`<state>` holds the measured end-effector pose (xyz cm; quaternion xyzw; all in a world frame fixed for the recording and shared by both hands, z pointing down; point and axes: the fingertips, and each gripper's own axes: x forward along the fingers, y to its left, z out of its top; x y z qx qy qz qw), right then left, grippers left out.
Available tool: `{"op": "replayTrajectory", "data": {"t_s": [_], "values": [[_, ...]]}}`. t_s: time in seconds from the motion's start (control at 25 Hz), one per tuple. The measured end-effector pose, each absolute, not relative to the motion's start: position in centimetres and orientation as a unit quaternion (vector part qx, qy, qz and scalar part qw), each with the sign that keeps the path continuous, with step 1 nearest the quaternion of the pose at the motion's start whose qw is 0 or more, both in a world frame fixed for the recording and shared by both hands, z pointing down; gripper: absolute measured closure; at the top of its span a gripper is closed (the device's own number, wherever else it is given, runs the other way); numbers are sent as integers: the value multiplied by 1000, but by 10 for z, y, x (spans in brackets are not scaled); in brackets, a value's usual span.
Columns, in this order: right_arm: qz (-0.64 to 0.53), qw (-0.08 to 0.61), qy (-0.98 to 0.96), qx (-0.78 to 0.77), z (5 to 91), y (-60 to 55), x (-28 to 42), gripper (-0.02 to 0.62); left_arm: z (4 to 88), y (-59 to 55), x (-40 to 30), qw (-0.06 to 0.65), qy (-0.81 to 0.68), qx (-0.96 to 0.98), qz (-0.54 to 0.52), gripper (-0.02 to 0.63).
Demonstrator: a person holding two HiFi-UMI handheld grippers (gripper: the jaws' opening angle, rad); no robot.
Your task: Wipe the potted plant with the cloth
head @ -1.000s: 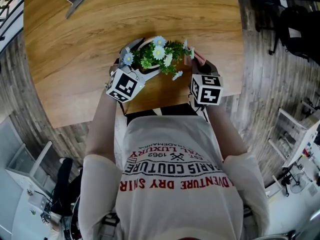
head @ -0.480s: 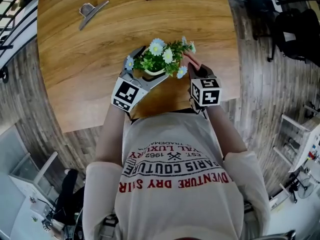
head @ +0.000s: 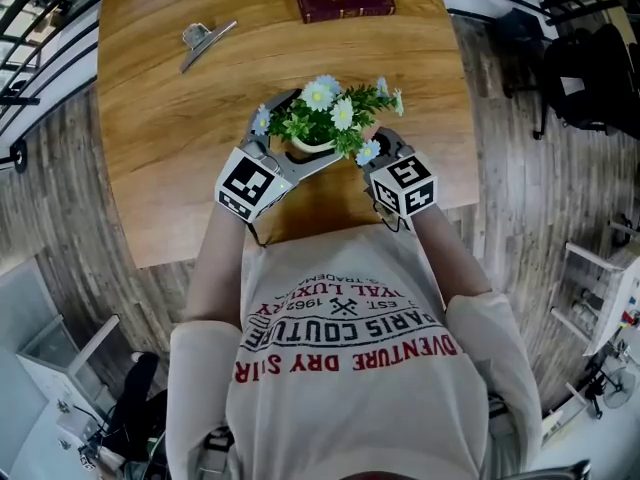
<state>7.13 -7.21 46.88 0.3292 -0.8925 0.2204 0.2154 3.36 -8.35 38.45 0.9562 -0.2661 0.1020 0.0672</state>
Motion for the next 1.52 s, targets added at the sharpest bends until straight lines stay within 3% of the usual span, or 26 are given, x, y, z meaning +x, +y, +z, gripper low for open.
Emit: {"op": "replayTrajectory", "data": {"t_s": [0.24,0.48,0.92,1.52], "values": [[118,241,-915,302,455,-75,54,558,375,-77,33,54,-241,963,106,104],[58,204,-934,286,432,-70,40,558,364,-74,31,53,-216,969,104,104],[88,142,-952,256,425,-61,20,559,352,-77,26,56,-215,971,82,104],[128,119,-958,227,421,-42,7,559,352,-90,6,46,-259,961,81,104]]}}
